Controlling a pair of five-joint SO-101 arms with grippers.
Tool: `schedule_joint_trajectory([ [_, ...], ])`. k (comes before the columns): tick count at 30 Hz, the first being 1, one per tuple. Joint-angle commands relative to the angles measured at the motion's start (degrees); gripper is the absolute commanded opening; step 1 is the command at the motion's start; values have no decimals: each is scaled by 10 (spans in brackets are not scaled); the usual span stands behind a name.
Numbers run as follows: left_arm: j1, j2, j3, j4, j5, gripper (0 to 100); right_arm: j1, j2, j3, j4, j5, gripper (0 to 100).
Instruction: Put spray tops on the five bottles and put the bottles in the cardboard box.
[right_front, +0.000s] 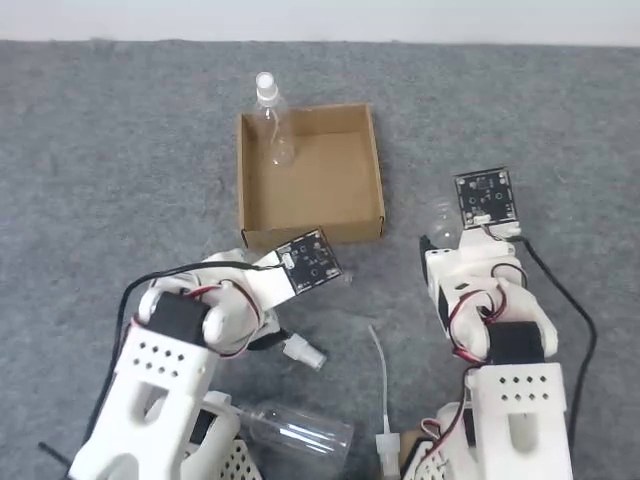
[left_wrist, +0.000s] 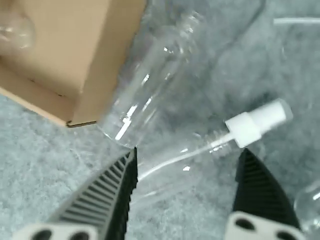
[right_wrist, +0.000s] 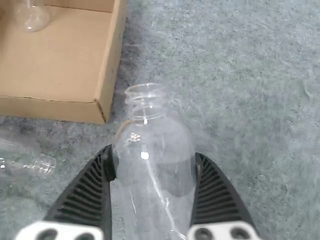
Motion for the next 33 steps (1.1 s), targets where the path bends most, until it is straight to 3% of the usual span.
schedule_joint_trajectory([
  [1, 13, 26, -35, -3, -15, 297, 23, -15, -8, -23, -3, 6],
  [22, 190, 236, -68, -6, -15, 258, 59, -15, 5, -57, -5, 6],
  [33, 193, 358, -73, -96, -11, 257, 57, -16, 5, -57, -2, 6],
])
